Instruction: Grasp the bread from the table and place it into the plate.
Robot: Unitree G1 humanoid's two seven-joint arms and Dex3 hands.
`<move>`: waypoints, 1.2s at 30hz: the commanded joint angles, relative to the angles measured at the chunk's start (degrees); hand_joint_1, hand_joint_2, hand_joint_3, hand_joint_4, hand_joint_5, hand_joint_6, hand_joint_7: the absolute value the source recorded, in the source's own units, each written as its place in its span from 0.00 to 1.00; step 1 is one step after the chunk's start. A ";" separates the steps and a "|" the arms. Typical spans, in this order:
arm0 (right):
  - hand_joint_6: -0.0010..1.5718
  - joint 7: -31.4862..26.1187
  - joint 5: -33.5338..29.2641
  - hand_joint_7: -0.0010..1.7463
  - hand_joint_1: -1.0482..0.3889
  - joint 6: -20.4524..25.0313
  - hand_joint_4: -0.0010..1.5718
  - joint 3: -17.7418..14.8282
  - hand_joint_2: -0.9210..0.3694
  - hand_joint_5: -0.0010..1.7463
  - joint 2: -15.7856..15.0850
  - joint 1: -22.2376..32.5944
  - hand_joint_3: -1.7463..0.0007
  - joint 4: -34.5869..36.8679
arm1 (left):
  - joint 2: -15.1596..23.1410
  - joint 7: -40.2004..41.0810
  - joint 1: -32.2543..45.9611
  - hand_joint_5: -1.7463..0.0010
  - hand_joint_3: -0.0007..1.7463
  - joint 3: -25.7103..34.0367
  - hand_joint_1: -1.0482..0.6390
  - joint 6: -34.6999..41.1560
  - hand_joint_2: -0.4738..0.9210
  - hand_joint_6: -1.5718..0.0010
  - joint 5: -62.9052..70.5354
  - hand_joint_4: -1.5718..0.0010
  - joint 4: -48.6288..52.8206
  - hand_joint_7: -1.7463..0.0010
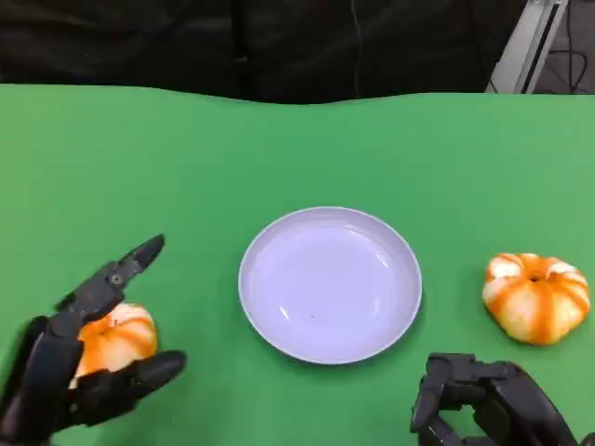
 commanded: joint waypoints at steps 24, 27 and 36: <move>0.53 -0.09 0.47 0.74 0.65 0.32 0.53 -0.20 0.22 0.89 -0.77 0.58 0.47 -1.21 | 10.65 10.49 1.35 0.99 0.14 -8.24 0.00 23.90 1.00 0.63 21.82 0.63 -3.13 0.99; 0.53 0.00 0.48 0.74 0.65 -0.18 0.52 -0.20 0.22 0.89 -0.73 0.45 0.46 -0.86 | 11.37 9.65 0.33 1.00 0.14 -9.41 0.00 25.31 1.00 0.63 20.87 0.64 -1.33 0.99; 0.53 -0.23 0.28 0.74 0.65 0.21 0.53 -0.14 0.22 0.89 -0.88 0.82 0.45 -1.38 | 13.66 9.85 -3.92 1.00 0.16 -13.01 0.01 27.95 1.00 0.62 19.83 0.63 5.94 1.00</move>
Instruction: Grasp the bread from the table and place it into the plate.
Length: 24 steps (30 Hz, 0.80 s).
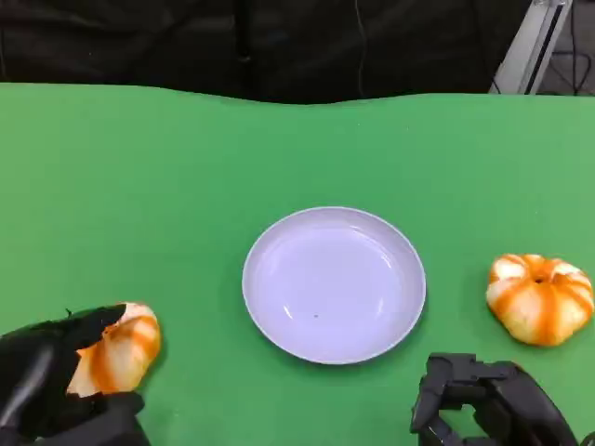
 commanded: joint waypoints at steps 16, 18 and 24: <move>0.53 -0.11 0.63 0.74 0.66 1.23 0.52 0.23 0.23 0.89 -0.02 0.30 0.45 -1.03 | 5.02 -1.02 -10.89 1.00 0.18 -6.48 0.00 1.04 1.00 0.57 -2.98 0.62 16.87 0.99; 0.53 -0.45 0.14 0.74 0.65 1.07 0.52 0.38 0.23 0.90 0.03 0.63 0.45 -1.47 | 5.34 -1.37 -11.87 0.99 0.17 -6.78 0.02 0.44 1.00 0.57 -3.90 0.61 18.41 0.99; 0.53 -0.83 -0.15 0.74 0.66 0.94 0.52 0.58 0.24 0.89 0.00 0.81 0.44 -1.73 | 6.00 -1.04 -12.79 0.99 0.12 -7.76 0.09 -0.30 1.00 0.55 -5.35 0.60 20.02 0.99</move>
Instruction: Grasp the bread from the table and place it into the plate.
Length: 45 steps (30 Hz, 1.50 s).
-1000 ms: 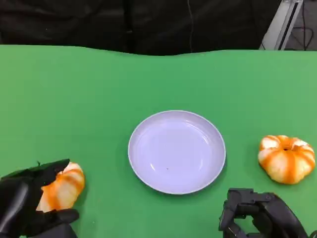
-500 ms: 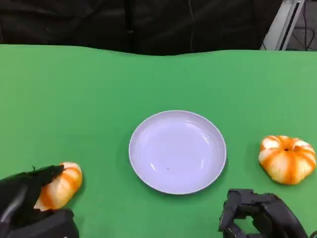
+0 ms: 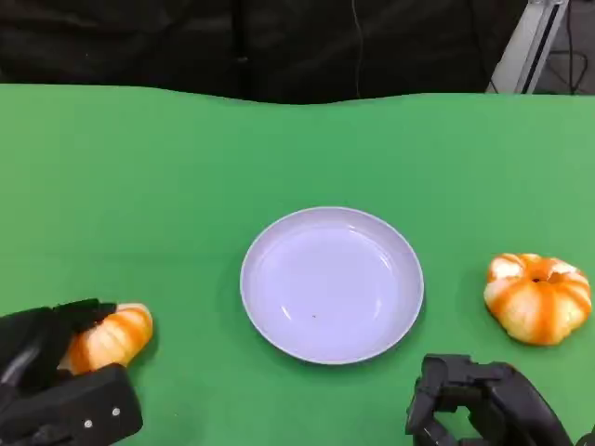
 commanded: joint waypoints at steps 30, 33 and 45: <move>0.53 -0.53 0.05 0.74 0.66 -0.19 0.52 0.17 0.24 0.89 -0.61 0.37 0.44 -0.84 | 2.44 0.16 -0.24 1.00 0.11 -2.20 0.09 0.66 1.00 0.55 -2.00 0.59 1.83 1.00; 0.53 -0.53 0.05 0.74 0.66 -0.19 0.52 0.18 0.24 0.89 -0.61 0.37 0.44 -0.84 | 2.45 0.18 -0.24 1.00 0.11 -2.22 0.09 0.66 1.00 0.55 -2.02 0.59 1.84 1.00; 0.53 -0.54 0.06 0.74 0.66 -0.19 0.52 0.18 0.24 0.89 -0.61 0.37 0.44 -0.85 | 2.46 0.19 -0.25 1.00 0.11 -2.24 0.09 0.66 1.00 0.55 -2.03 0.59 1.84 1.00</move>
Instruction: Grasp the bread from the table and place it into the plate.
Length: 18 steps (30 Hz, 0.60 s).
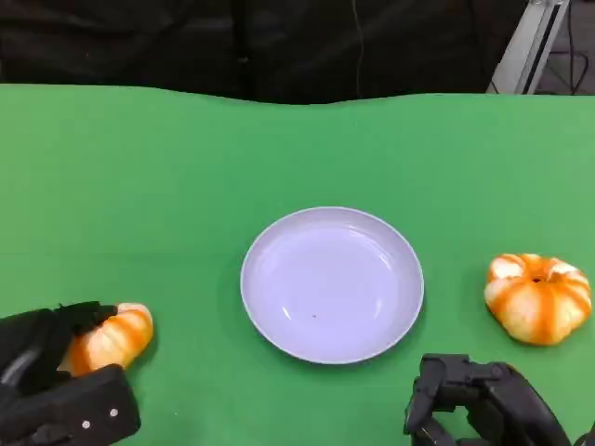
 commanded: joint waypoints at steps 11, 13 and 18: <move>0.53 -0.20 0.06 0.74 0.66 -0.19 0.52 -0.19 0.24 0.89 -0.61 0.36 0.44 -0.62 | 1.46 -0.23 0.15 1.00 0.11 -0.26 0.09 0.71 1.00 0.55 -0.02 0.59 0.88 1.00; 0.53 -0.20 0.06 0.74 0.66 -0.19 0.52 -0.19 0.24 0.89 -0.61 0.36 0.44 -0.62 | 1.46 -0.22 0.15 1.00 0.11 -0.27 0.09 0.71 1.00 0.55 -0.02 0.59 0.88 1.00; 0.53 -0.20 0.06 0.74 0.66 -0.19 0.52 -0.19 0.24 0.89 -0.61 0.36 0.44 -0.62 | 1.46 -0.22 0.15 1.00 0.11 -0.27 0.09 0.71 1.00 0.55 -0.03 0.59 0.88 1.00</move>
